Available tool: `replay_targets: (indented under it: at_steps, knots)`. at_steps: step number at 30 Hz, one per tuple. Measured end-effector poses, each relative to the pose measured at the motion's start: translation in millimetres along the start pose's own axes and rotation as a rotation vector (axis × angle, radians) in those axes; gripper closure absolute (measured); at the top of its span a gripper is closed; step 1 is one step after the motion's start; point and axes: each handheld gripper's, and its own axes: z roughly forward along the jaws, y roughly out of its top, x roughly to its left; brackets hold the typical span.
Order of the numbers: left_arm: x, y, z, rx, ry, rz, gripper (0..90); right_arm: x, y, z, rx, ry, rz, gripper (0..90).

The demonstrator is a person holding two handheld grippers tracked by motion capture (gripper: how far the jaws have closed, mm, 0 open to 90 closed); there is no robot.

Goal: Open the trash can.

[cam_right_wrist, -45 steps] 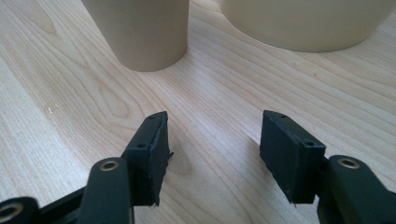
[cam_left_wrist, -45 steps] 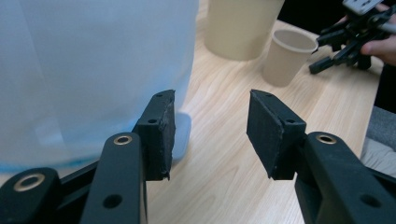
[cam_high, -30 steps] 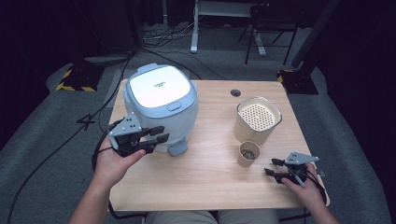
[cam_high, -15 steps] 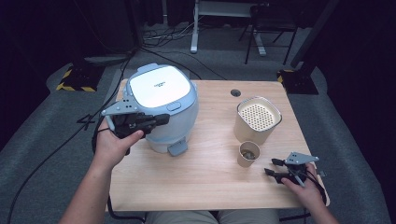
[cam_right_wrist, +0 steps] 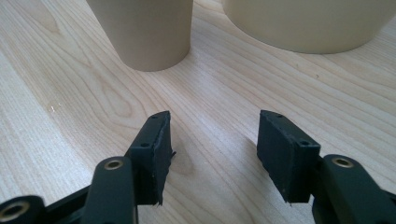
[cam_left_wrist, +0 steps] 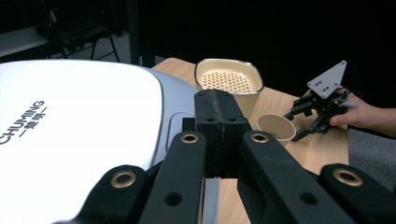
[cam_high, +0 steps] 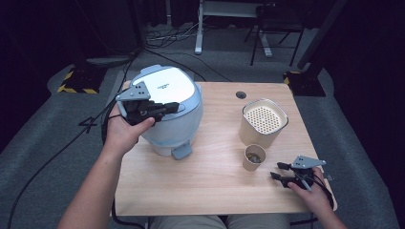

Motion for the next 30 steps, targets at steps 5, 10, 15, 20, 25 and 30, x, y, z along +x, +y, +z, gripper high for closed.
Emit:
replay_targets:
  at_steps: [5,10,15,20,25,30]
  knots:
    - [0.6,0.5,6.5,0.029,0.019,0.007,89.8,0.0,0.0,0.0,0.000,0.000,0.000,45.2]
    - [2.0,0.2,9.0,0.054,0.056,0.011,89.9,0.0,0.0,0.0,0.000,0.000,0.000,45.3]
    - [1.2,-0.1,8.8,0.053,0.078,0.022,90.0,0.0,0.0,0.0,0.000,0.000,0.000,45.2]
    - [-0.2,-1.4,8.8,0.051,0.081,0.049,90.0,0.0,0.0,0.0,0.000,0.000,0.000,45.2]
    - [-2.5,-2.1,11.1,0.055,0.074,0.052,90.0,0.0,0.0,0.0,0.000,0.000,0.000,45.2]
    - [-5.5,-1.4,13.5,0.069,0.067,0.049,90.0,0.0,0.0,0.0,0.000,0.000,0.000,45.3]
